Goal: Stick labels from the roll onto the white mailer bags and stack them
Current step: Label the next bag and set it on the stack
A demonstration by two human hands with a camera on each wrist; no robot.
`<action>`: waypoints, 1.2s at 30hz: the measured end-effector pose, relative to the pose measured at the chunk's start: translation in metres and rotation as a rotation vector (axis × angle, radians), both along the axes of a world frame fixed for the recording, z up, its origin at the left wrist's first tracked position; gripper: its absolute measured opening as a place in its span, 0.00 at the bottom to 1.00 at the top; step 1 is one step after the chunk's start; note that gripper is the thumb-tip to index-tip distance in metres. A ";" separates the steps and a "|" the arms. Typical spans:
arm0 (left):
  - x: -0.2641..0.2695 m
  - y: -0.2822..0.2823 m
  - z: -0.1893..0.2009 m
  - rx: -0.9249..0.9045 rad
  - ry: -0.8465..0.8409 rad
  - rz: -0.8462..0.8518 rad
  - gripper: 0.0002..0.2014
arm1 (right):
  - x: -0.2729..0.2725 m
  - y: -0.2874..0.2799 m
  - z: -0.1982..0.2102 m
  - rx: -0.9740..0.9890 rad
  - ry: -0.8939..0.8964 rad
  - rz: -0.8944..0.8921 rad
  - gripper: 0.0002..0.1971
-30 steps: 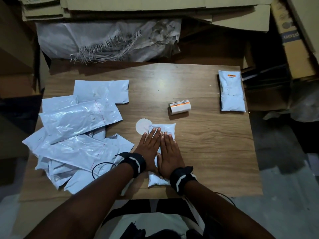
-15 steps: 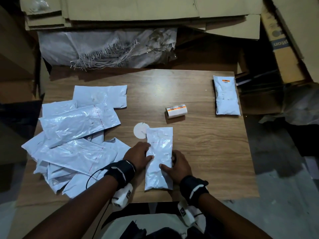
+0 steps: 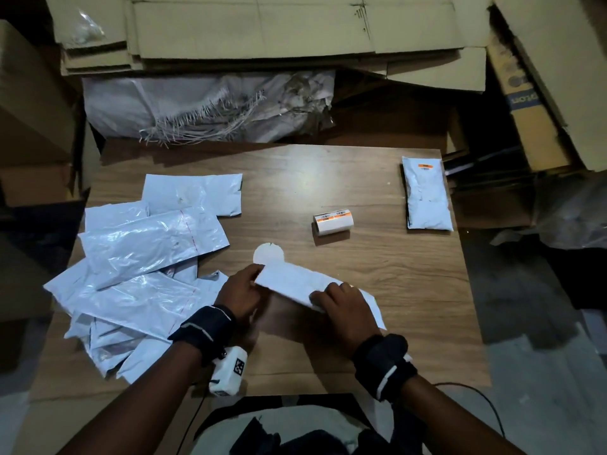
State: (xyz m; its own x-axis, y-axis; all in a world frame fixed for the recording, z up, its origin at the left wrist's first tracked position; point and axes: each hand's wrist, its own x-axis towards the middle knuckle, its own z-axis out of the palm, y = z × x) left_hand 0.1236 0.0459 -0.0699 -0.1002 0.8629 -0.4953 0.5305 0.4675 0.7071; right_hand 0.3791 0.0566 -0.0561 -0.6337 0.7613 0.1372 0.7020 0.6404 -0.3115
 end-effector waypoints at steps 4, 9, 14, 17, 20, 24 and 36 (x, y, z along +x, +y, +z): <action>0.001 -0.010 -0.001 -0.017 0.204 0.060 0.16 | 0.006 -0.017 -0.028 -0.084 -0.070 0.060 0.06; 0.016 -0.027 -0.011 0.287 0.386 -0.040 0.25 | 0.002 -0.035 -0.038 -0.226 -0.075 -0.030 0.15; 0.064 -0.028 -0.031 0.337 0.522 -0.587 0.32 | -0.030 -0.035 -0.045 -0.271 -0.043 -0.179 0.28; 0.069 -0.032 -0.045 0.231 0.550 -0.667 0.32 | -0.035 -0.030 -0.055 -0.368 -0.116 -0.156 0.30; 0.064 -0.033 -0.050 0.243 0.548 -0.685 0.32 | -0.021 -0.030 -0.061 -0.367 -0.125 -0.165 0.31; 0.064 -0.033 -0.050 0.248 0.538 -0.666 0.33 | 0.010 -0.030 -0.067 -0.312 -0.116 -0.240 0.35; 0.085 -0.061 -0.025 0.040 0.647 -0.651 0.44 | 0.054 0.025 -0.064 -0.405 -0.209 -0.175 0.47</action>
